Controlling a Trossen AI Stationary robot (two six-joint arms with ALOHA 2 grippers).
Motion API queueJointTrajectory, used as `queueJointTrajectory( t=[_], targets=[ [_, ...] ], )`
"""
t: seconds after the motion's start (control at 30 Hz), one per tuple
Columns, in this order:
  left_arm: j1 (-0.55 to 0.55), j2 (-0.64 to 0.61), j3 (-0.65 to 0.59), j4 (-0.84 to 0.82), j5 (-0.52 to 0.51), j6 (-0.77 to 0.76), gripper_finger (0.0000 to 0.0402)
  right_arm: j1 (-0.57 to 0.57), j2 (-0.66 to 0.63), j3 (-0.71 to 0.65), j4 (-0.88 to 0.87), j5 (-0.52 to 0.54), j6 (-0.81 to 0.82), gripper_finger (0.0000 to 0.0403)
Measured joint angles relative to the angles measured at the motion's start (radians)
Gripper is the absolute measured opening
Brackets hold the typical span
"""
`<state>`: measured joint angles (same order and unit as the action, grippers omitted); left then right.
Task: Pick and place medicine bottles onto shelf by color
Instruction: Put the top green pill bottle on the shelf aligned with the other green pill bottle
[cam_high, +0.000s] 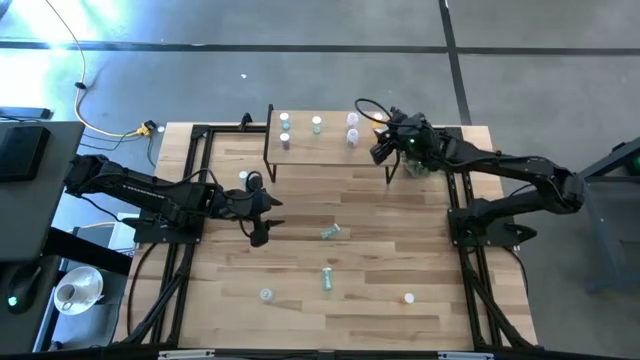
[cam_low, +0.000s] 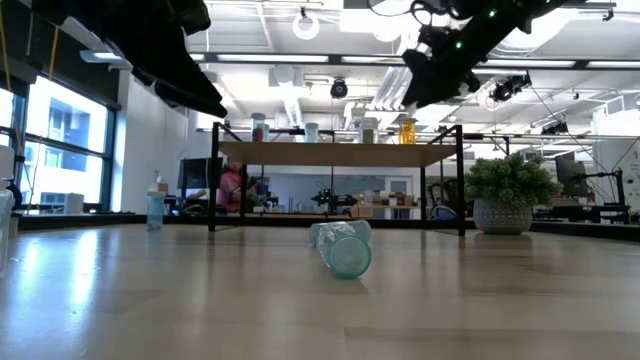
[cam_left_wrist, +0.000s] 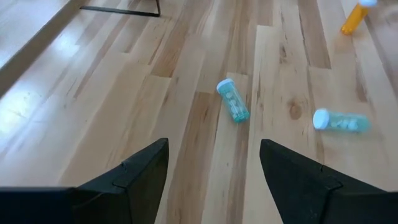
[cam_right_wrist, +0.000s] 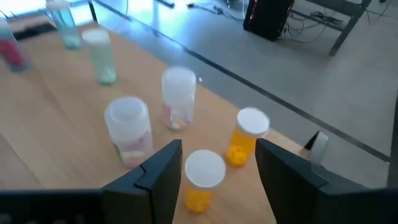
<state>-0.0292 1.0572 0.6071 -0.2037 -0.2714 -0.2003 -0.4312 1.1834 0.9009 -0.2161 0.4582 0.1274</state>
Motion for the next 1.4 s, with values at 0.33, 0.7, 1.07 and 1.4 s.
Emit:
queueJointTrajectory(
  t=[0.33,0.7,1.07,1.4],
  targets=[
    [-0.044,0.159,0.0,0.259,0.0,0.012,0.0243,0.019,-0.088,0.001,-0.037,-0.149,0.03,0.0195],
    [-0.051,0.404,0.0,0.525,0.0,0.011,0.0243,0.087,-0.092,0.001,-0.051,-0.144,0.022,0.0195],
    [-0.049,0.646,0.107,0.627,0.0,0.013,0.0243,0.099,-0.092,0.001,-0.051,-0.132,0.022,0.0195],
    [0.004,0.754,0.222,0.52,-0.001,0.015,0.0243,0.099,-0.092,0.001,-0.064,-0.132,0.022,0.0195]
  ],
)
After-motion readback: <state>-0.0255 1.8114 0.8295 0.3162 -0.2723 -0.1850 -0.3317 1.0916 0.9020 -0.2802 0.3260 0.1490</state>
